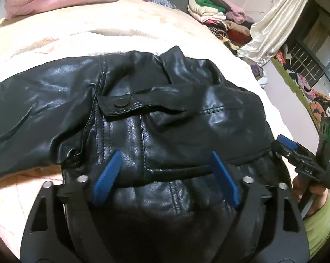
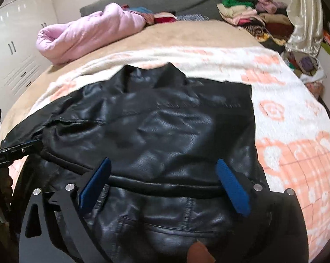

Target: Fold large clothes

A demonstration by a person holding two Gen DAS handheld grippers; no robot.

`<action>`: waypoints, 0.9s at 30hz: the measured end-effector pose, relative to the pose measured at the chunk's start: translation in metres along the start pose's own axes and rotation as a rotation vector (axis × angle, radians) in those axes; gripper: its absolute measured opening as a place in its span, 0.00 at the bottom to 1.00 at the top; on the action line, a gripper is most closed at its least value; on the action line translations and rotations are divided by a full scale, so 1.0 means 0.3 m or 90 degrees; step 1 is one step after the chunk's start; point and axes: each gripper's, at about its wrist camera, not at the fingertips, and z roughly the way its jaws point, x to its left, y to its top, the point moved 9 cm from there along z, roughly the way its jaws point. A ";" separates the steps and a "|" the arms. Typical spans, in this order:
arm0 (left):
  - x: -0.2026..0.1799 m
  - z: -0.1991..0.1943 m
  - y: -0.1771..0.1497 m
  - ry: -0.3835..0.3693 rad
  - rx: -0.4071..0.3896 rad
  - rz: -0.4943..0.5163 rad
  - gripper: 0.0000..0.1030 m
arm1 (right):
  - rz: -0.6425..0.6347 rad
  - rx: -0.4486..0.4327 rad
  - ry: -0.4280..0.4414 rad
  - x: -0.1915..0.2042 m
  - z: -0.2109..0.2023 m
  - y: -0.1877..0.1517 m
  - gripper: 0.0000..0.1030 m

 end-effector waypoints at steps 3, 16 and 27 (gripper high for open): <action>0.011 -0.028 -0.001 0.008 -0.011 -0.012 0.91 | -0.010 -0.014 0.005 0.032 -0.024 0.005 0.96; 0.110 -0.140 -0.026 0.105 -0.031 -0.016 0.91 | -0.055 -0.042 0.034 0.213 -0.062 0.024 0.96; 0.322 -0.313 -0.024 0.194 -0.088 -0.118 0.91 | -0.110 -0.039 0.068 0.450 -0.060 0.037 0.96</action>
